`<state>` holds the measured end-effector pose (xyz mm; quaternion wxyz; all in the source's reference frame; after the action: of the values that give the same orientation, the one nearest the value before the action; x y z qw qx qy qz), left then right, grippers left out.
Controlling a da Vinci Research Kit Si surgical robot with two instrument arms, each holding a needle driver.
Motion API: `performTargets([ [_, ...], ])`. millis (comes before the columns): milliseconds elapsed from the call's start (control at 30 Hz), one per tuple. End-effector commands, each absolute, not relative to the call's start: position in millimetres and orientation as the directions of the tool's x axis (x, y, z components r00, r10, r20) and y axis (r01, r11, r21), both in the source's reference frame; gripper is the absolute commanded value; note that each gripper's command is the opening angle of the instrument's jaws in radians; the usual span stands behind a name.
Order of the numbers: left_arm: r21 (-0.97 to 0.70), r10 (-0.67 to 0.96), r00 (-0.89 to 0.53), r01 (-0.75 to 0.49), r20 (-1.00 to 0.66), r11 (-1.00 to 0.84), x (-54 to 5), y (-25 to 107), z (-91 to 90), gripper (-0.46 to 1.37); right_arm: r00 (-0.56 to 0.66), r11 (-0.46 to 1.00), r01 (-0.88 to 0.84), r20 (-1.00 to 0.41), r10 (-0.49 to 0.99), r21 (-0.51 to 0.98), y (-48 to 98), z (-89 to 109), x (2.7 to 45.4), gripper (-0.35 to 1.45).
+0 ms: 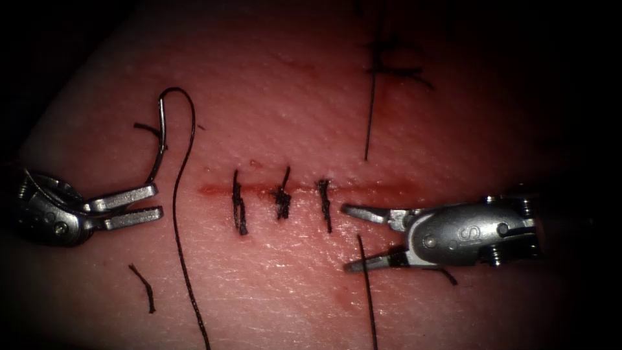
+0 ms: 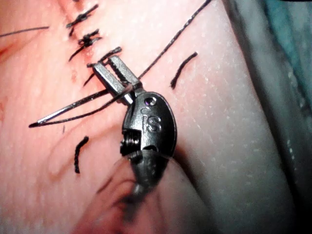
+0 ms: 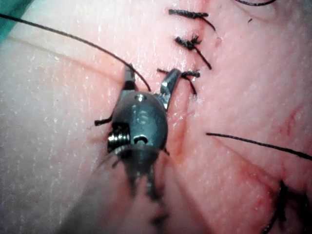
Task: Wound Closure
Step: Use the right gripper to continously pull the suture through the cut
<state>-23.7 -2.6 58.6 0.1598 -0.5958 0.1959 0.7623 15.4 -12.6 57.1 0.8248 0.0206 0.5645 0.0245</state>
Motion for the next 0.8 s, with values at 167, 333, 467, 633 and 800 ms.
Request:
performTargets([
  [167, 0.106, 0.010, -0.239, -0.468, -0.971, -0.877, -23.6, -2.6, 58.5, -0.35, 0.368, 0.995, 0.050, -0.927, 0.066, 0.090, -12.5, 57.0, 13.9, -0.35],
  [333, 0.106, 0.010, -0.239, -0.469, -0.971, -0.877, -23.7, -2.6, 58.5, -0.35, 0.386, 0.994, 0.058, -0.920, 0.065, 0.094, -12.6, 56.5, 13.6, -0.35],
  [467, 0.106, 0.010, -0.239, -0.469, -0.971, -0.877, -23.6, -2.6, 58.5, -0.35, 0.400, 0.992, 0.071, -0.914, 0.068, 0.105, -13.6, 55.9, 13.5, -0.35],
  [633, 0.106, 0.010, -0.239, -0.469, -0.971, -0.877, -23.7, -2.6, 58.5, -0.35, 0.396, 0.982, 0.155, -0.917, 0.037, 0.106, -16.8, 54.2, 13.1, -0.35],
  [800, 0.107, 0.010, -0.239, -0.470, -0.971, -0.876, -23.8, -2.5, 58.5, -0.35, 0.377, 0.967, 0.226, -0.926, 0.026, 0.119, -19.9, 51.5, 12.3, -0.35],
])
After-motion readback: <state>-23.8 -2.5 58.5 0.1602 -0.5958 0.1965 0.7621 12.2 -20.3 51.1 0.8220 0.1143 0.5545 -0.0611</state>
